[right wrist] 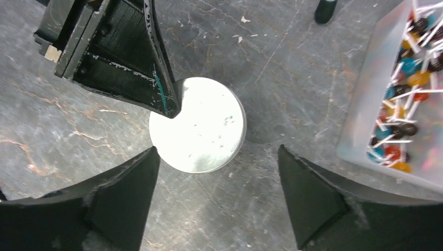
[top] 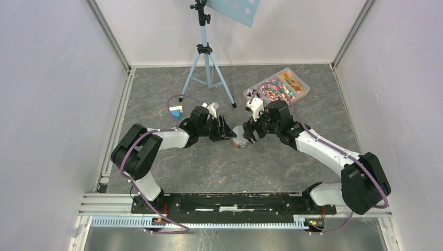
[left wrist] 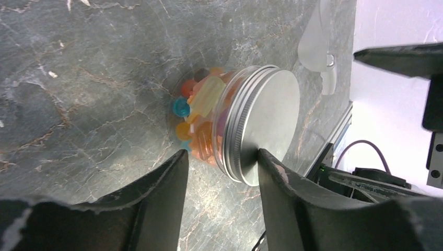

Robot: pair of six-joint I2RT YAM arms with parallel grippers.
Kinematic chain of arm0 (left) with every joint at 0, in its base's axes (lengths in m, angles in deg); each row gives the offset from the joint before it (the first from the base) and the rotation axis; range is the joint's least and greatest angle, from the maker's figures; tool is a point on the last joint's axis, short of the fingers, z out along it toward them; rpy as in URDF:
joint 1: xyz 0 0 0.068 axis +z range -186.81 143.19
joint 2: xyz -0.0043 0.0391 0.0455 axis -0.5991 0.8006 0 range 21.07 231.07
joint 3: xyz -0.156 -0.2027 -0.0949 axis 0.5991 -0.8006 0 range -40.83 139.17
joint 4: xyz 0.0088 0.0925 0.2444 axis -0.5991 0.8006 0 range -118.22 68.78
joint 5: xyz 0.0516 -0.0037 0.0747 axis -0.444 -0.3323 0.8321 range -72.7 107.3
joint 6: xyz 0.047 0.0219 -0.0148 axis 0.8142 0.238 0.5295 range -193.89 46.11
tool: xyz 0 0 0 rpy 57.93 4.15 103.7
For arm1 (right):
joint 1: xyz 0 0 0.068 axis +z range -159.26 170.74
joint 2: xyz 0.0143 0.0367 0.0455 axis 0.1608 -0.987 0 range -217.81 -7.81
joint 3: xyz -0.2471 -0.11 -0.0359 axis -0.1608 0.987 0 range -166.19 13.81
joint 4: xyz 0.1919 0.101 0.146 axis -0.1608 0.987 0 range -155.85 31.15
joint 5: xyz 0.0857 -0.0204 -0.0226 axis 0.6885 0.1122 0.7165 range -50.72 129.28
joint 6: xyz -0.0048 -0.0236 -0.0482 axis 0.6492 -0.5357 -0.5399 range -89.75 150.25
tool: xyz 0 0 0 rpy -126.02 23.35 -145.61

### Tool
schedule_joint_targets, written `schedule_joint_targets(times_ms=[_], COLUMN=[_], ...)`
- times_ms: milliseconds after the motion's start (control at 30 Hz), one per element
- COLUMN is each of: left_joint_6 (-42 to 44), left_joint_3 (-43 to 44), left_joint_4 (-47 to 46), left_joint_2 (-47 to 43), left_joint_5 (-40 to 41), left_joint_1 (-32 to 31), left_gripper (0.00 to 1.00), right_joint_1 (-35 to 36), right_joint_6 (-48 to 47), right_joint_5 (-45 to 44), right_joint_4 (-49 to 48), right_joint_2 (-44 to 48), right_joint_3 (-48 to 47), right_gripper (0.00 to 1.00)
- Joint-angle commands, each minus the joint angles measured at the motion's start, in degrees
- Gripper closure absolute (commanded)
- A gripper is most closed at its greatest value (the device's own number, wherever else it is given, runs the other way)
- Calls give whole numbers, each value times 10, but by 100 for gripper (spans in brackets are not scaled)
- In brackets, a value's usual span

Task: Pack the candies
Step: Close the bottle lid on the packing bottle.

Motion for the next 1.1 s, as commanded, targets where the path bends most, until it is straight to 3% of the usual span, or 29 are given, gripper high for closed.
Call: schedule_joint_targets(times_ms=[0,67,200,500,833,967,1067], left_joint_6=[26,24,33,54,96,97,79], left_joint_3=[18,23,34,57,74,55,35], left_joint_4=[23,23,37,46,119,136,126], left_joint_2=[-2,-11,-25,-24,28,32,35], left_joint_5=[-12,-17,-9,-5,65,89,90], left_joint_1=[0,0,0,0,-1,-3,1], left_gripper=[39,37,32,27,38,44,50], right_joint_1=[-19,-32,-53,-63,-72,-78,-86], right_joint_6=[73,93,128,135,151,181,202], right_joint_5=[63,70,73,86,90,104,117], right_joint_4=[-84,-115,-154,-173,-214,-240,-258], right_joint_2=[-8,-19,-40,-73,-133,-138,-138], right_joint_3=[35,47,55,40,69,104,119], right_gripper=[21,34,45,47,72,73,66])
